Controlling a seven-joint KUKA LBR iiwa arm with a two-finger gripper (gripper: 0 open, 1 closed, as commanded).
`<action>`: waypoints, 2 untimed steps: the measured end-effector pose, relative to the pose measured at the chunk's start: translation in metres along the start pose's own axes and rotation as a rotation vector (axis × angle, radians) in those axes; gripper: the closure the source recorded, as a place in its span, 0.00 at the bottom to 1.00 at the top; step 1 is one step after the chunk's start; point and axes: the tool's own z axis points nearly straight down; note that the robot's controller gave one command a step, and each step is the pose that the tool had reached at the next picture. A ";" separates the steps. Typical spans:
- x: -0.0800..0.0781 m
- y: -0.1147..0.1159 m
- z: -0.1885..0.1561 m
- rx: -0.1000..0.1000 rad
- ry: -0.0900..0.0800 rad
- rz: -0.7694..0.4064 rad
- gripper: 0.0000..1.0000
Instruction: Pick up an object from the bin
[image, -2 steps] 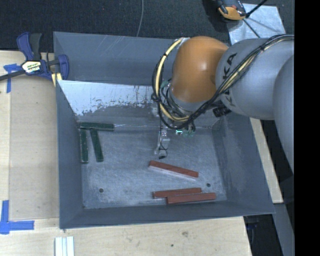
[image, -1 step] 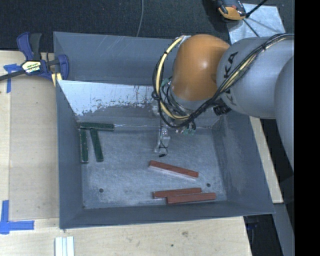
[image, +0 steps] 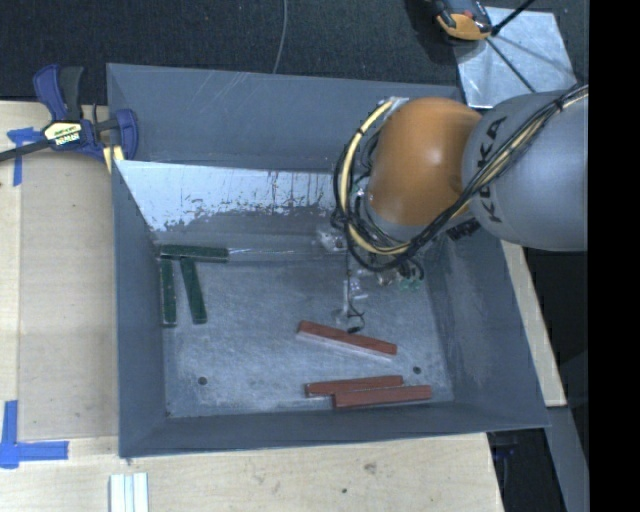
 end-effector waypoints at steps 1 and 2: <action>-0.003 -0.028 0.054 0.004 0.002 -0.147 0.00; 0.032 -0.016 0.067 0.002 0.000 -0.050 0.00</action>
Offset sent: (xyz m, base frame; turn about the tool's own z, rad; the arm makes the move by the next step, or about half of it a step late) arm -0.0501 -0.0157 -0.0683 -0.0151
